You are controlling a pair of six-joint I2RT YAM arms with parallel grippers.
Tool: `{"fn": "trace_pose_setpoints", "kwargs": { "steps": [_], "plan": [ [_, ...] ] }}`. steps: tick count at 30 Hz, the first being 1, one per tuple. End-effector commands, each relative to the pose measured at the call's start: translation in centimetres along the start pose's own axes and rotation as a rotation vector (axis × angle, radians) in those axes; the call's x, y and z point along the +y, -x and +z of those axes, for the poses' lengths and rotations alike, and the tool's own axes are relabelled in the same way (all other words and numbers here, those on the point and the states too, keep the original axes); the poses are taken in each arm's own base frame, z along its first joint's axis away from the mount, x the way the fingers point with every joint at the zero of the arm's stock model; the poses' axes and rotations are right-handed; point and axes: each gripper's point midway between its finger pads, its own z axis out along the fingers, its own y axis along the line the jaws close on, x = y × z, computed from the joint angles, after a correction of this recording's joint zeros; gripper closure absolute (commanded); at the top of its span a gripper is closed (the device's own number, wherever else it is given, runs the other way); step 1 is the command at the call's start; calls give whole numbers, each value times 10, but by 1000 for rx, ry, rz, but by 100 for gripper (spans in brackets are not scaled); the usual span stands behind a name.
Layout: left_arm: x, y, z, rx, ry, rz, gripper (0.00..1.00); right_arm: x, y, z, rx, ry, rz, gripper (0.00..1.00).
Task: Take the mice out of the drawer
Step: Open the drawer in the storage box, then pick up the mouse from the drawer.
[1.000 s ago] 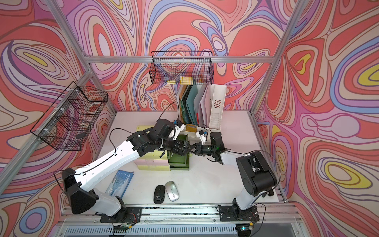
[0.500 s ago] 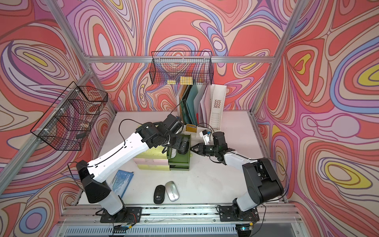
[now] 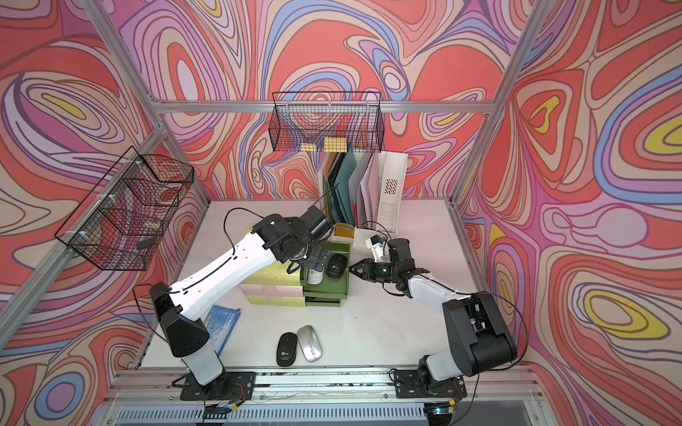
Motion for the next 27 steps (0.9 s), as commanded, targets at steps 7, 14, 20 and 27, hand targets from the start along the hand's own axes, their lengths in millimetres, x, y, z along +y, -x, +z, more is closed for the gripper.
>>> {"fn": "trace_pose_setpoints", "kwargs": {
  "steps": [7, 14, 20, 27],
  "plan": [
    [-67, 16, -51, -116, -427, 29, 0, -7, 2, -4, -14, -42, -14, 71],
    [-85, 0, -7, 26, -357, 73, 0, -7, 3, -5, -14, -47, -18, 71],
    [-36, -9, 17, 102, -30, 105, 0, -6, 5, -6, -12, -53, -30, 71],
    [-27, -4, 10, 70, -18, 74, 0, -5, 5, -6, -14, -50, -31, 71]
  ]
}}
